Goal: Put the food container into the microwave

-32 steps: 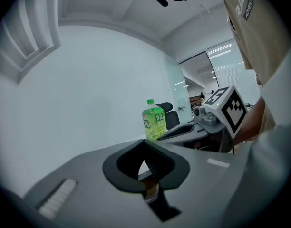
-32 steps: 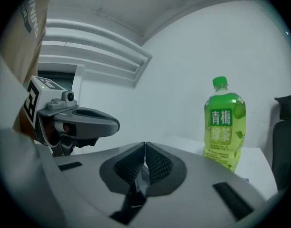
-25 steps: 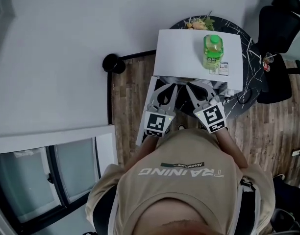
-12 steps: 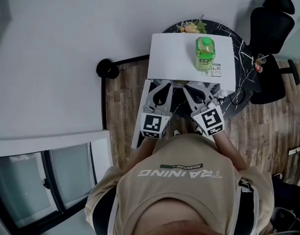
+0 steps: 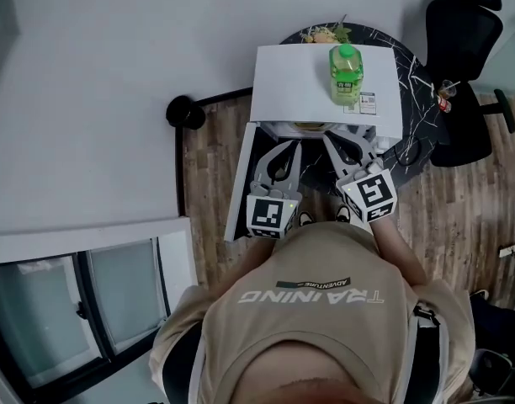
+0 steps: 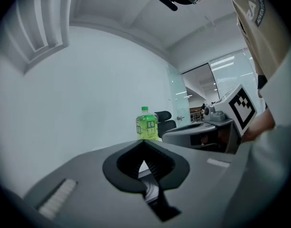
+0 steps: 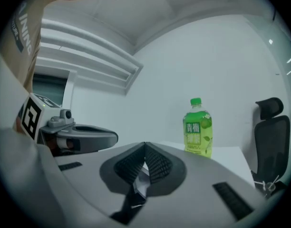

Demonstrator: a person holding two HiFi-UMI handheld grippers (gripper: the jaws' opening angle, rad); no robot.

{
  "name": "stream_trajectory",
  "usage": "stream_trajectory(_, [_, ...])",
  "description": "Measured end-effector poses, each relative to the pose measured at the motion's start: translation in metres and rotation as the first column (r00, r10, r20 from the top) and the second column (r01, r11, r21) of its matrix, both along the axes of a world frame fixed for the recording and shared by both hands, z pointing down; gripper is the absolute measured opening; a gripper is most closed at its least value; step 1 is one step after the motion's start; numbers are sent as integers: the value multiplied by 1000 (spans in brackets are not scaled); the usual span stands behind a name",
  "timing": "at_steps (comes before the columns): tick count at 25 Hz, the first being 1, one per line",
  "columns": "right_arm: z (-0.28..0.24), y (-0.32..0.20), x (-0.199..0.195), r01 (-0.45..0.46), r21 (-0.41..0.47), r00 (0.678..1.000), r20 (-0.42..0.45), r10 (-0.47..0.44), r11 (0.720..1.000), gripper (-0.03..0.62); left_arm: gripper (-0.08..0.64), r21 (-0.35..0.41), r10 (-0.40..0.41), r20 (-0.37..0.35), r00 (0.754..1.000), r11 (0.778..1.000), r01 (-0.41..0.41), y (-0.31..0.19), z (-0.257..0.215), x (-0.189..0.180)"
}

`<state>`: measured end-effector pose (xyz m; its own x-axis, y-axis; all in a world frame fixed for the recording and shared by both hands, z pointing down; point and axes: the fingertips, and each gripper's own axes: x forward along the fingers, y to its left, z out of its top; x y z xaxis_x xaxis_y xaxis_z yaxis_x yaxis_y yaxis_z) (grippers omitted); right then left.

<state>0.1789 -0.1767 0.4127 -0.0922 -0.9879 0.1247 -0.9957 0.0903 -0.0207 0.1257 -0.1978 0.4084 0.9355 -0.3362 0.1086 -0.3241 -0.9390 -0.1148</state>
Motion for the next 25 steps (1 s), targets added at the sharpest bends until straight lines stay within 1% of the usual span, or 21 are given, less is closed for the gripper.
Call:
stream_trajectory(7, [-14, 2, 3, 7, 36, 999, -48, -5, 999, 10, 8, 12, -46, -26, 999, 999, 47, -3, -7, -16])
stream_trajectory(13, [-21, 3, -2, 32, 55, 999, -20, -30, 998, 11, 8, 15, -48, -58, 997, 999, 49, -1, -17, -24])
stream_trajectory(17, [-21, 2, -9, 48, 41, 998, -51, -46, 998, 11, 8, 64, -62, -95, 994, 996, 68, -13, -30, -35])
stream_trajectory(21, [-34, -4, -9, 42, 55, 996, -87, -37, 998, 10, 9, 66, -87, -71, 994, 994, 91, -39, -37, -46])
stream_trajectory(25, [-39, -16, -17, 35, 80, 997, -76, -28, 996, 11, 9, 55, -92, -41, 995, 994, 94, -54, -34, -56])
